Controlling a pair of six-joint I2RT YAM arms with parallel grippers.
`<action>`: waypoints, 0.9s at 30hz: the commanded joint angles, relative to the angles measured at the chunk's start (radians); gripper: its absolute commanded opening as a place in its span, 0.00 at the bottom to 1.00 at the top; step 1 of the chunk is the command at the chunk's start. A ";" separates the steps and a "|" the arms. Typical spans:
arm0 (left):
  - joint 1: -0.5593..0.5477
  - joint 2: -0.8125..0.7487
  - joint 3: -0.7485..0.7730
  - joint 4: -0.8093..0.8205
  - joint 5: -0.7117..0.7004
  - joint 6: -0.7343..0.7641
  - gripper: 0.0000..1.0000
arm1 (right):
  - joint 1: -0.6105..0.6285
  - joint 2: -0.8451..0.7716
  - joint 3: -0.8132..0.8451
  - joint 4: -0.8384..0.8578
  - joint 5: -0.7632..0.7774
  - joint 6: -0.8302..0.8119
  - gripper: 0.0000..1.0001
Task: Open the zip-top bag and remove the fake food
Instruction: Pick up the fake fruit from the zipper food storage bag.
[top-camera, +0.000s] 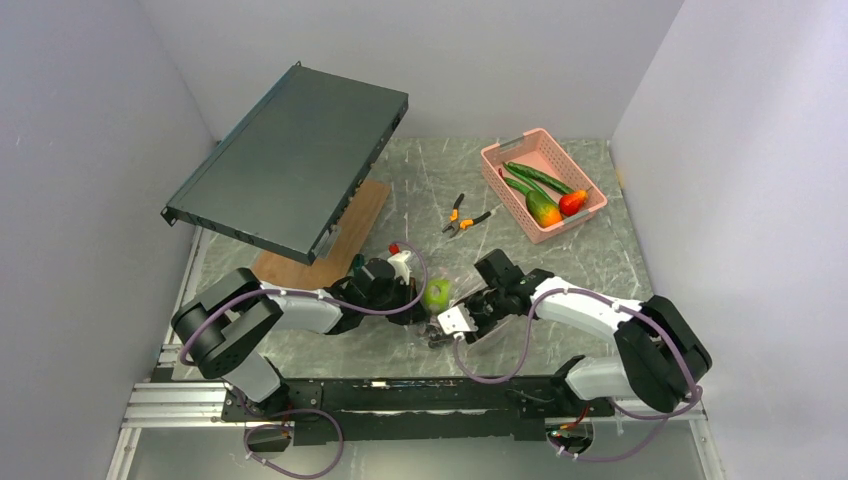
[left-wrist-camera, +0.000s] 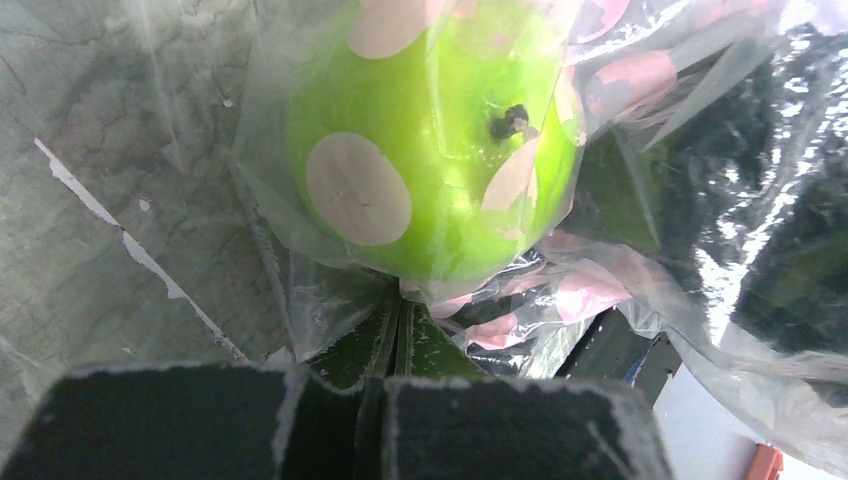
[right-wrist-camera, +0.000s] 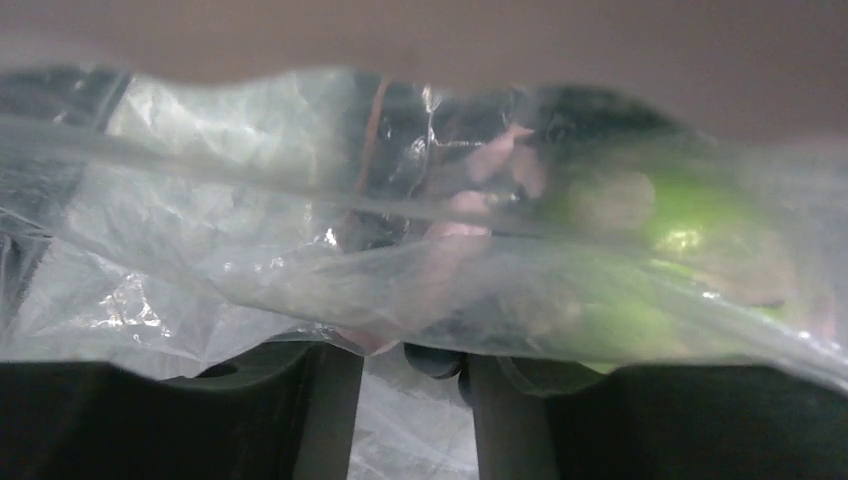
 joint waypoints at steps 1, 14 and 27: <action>-0.004 -0.016 0.013 0.007 0.013 -0.006 0.00 | 0.016 0.041 0.001 0.017 0.102 0.010 0.36; -0.001 -0.136 -0.058 -0.063 -0.092 0.018 0.00 | -0.122 -0.093 0.082 -0.159 -0.081 0.005 0.10; 0.009 -0.182 -0.067 -0.146 -0.151 0.053 0.00 | -0.289 -0.215 0.118 -0.264 -0.293 -0.022 0.07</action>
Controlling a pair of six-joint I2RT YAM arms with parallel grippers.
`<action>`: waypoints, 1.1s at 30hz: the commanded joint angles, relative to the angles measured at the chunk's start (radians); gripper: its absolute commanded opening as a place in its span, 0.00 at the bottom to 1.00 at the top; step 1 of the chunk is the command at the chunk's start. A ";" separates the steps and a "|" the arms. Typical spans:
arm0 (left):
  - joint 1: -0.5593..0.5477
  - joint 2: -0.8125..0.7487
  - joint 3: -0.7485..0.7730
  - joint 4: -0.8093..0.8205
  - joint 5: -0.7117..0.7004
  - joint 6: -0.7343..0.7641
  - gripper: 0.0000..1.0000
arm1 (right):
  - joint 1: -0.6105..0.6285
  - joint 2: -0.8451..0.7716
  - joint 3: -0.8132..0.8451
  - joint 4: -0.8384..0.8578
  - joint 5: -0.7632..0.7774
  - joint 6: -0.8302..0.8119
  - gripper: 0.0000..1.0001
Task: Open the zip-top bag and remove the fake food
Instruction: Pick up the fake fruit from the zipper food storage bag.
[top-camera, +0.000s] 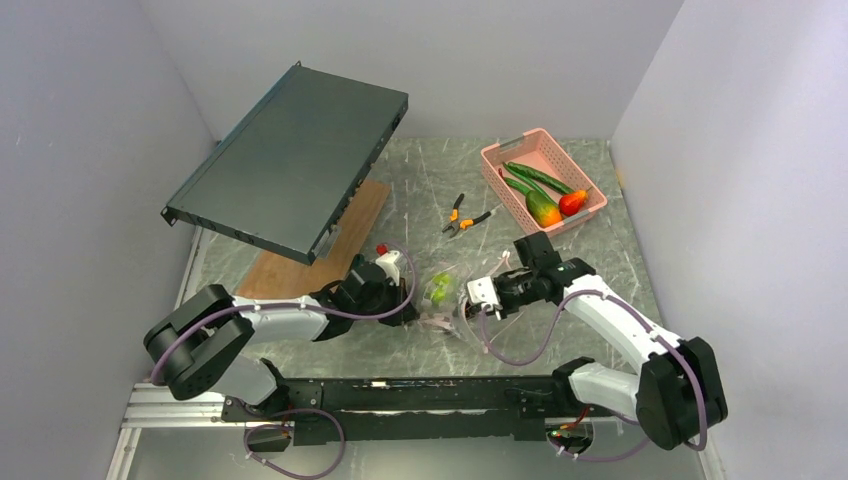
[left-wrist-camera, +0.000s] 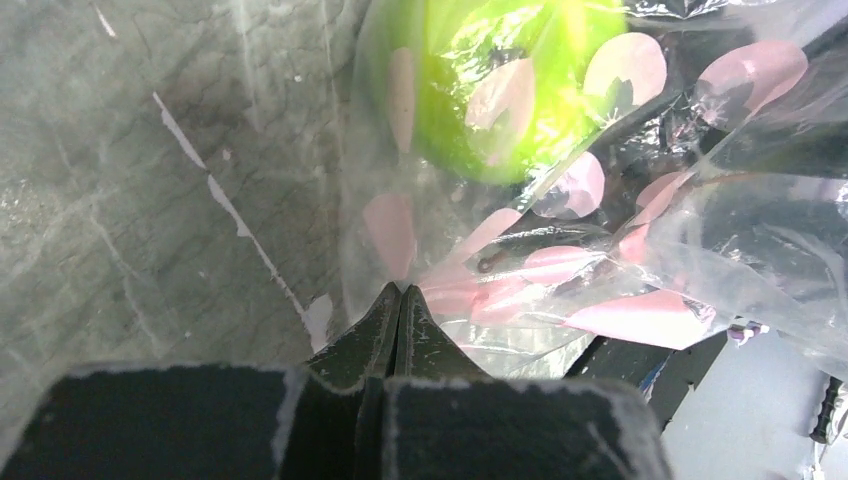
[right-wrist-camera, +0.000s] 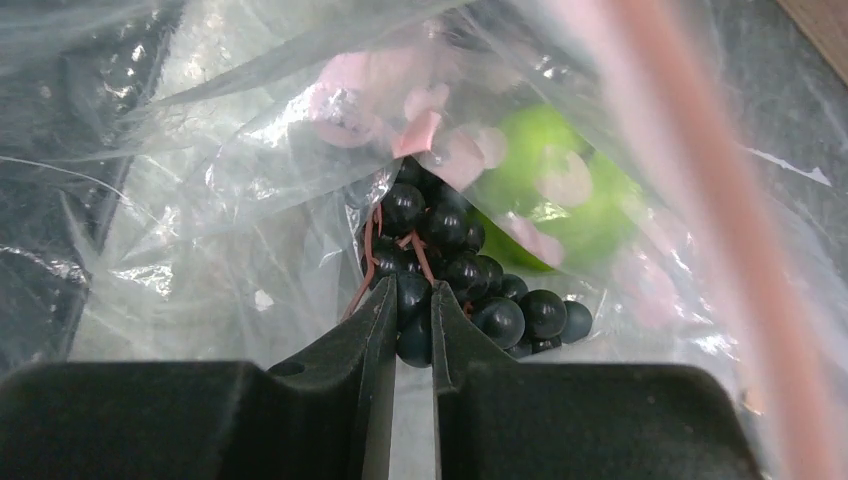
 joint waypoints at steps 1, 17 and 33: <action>0.010 -0.041 -0.019 -0.058 -0.048 0.041 0.00 | -0.055 -0.061 0.051 -0.061 -0.138 -0.022 0.07; 0.012 -0.076 0.049 -0.181 -0.054 0.124 0.00 | -0.172 -0.110 0.106 -0.157 -0.334 -0.033 0.05; -0.070 -0.015 0.316 -0.410 -0.028 0.325 0.00 | -0.059 -0.027 -0.016 0.194 -0.144 0.290 0.19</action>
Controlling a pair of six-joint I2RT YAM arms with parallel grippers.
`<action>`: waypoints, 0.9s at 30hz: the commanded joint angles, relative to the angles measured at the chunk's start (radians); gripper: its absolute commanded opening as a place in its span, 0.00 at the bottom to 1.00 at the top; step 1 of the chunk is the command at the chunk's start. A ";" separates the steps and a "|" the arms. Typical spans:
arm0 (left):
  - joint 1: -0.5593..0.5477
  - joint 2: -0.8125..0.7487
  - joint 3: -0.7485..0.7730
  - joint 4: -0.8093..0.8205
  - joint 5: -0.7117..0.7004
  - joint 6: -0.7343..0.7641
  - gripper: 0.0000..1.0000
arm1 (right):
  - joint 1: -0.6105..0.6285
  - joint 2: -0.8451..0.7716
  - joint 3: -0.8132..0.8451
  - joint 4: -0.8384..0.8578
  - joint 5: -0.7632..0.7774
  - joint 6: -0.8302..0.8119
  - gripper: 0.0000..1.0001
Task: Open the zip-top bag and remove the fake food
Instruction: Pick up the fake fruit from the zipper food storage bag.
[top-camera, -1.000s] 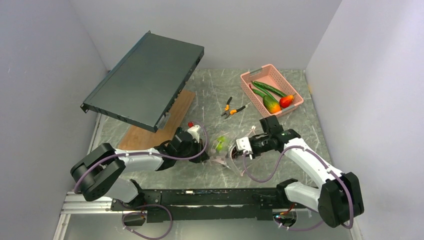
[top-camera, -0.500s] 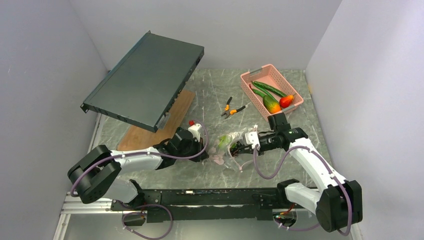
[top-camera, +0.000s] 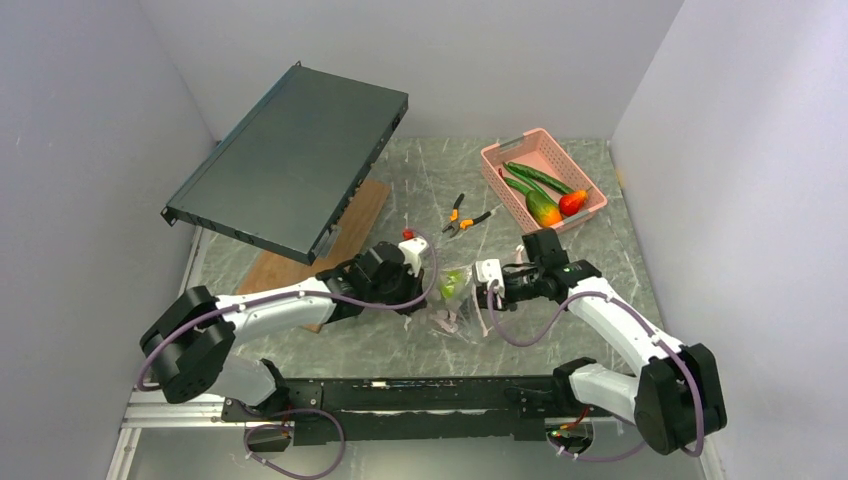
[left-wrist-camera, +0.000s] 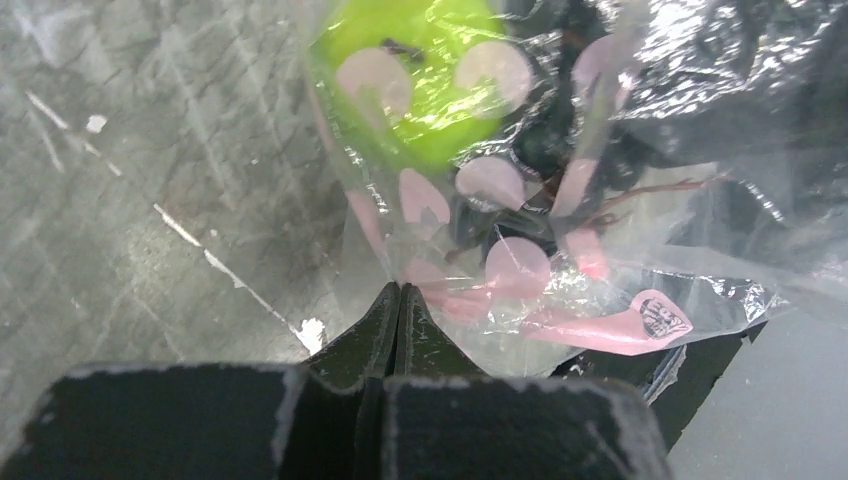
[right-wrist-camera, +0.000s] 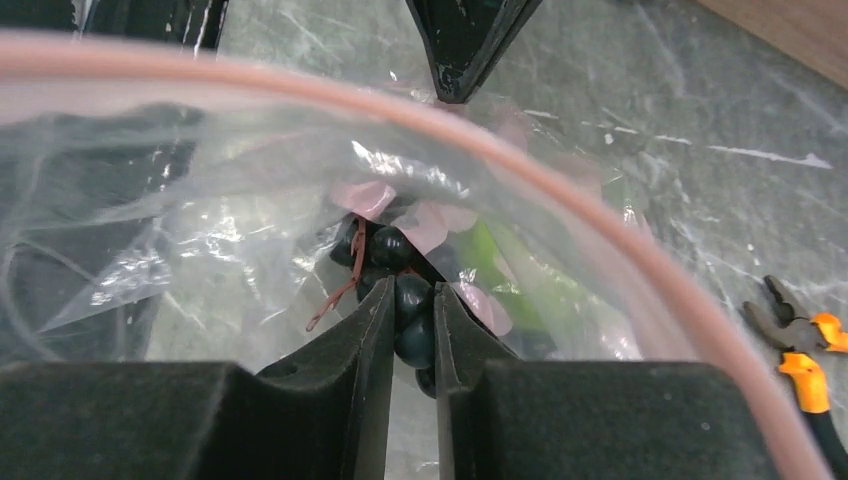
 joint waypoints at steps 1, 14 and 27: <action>-0.029 0.030 0.071 -0.057 -0.004 0.069 0.00 | 0.027 0.025 0.006 0.107 0.056 0.051 0.16; -0.001 -0.019 -0.044 -0.047 -0.088 0.039 0.00 | -0.077 -0.040 0.067 -0.074 -0.076 -0.087 0.00; 0.025 -0.061 -0.077 -0.076 -0.118 0.046 0.00 | -0.168 -0.096 0.116 -0.198 -0.221 -0.151 0.00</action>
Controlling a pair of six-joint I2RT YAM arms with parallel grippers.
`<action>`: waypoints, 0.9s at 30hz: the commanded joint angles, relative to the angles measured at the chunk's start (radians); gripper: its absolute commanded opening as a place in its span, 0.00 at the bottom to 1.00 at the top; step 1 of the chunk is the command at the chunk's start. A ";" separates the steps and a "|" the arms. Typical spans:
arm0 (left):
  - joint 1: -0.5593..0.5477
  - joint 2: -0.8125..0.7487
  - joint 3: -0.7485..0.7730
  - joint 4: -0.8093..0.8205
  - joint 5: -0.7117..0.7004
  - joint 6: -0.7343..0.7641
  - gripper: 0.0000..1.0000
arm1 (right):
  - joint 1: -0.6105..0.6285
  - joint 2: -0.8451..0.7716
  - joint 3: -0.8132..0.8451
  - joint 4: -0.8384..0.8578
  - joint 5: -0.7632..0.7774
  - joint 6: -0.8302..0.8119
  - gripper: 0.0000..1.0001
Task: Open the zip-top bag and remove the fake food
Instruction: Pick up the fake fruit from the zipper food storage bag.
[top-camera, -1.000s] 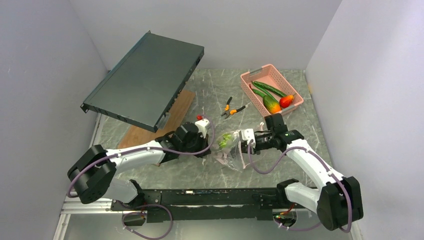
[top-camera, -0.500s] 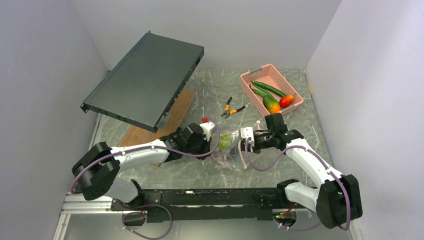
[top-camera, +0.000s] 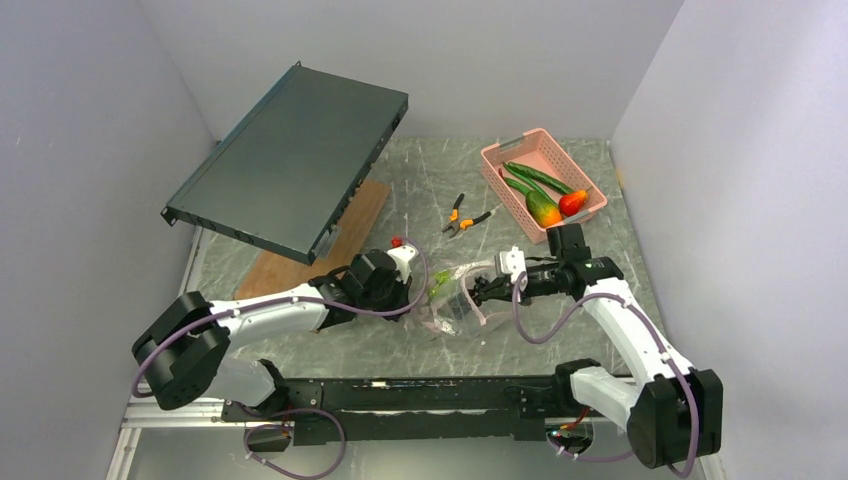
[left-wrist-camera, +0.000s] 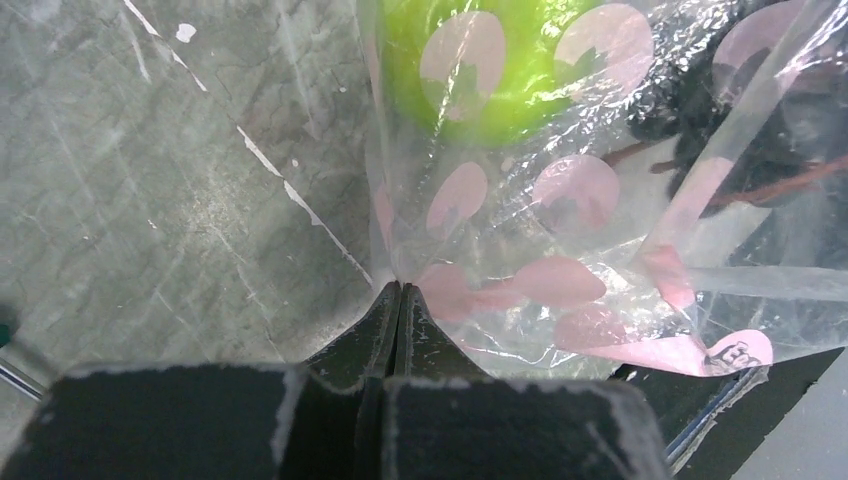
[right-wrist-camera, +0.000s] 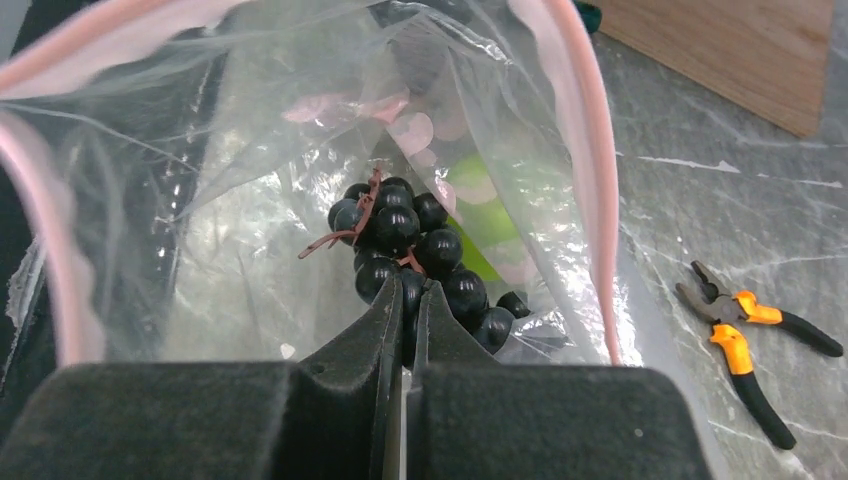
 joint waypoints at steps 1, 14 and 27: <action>0.011 -0.032 -0.014 -0.035 -0.043 0.003 0.00 | -0.039 -0.051 0.062 -0.046 -0.124 -0.042 0.00; 0.015 -0.039 -0.001 -0.088 -0.077 0.019 0.00 | -0.087 -0.074 0.090 -0.027 -0.139 0.066 0.00; 0.046 -0.114 -0.074 -0.081 -0.139 -0.051 0.00 | -0.237 -0.093 0.175 -0.208 -0.193 -0.019 0.00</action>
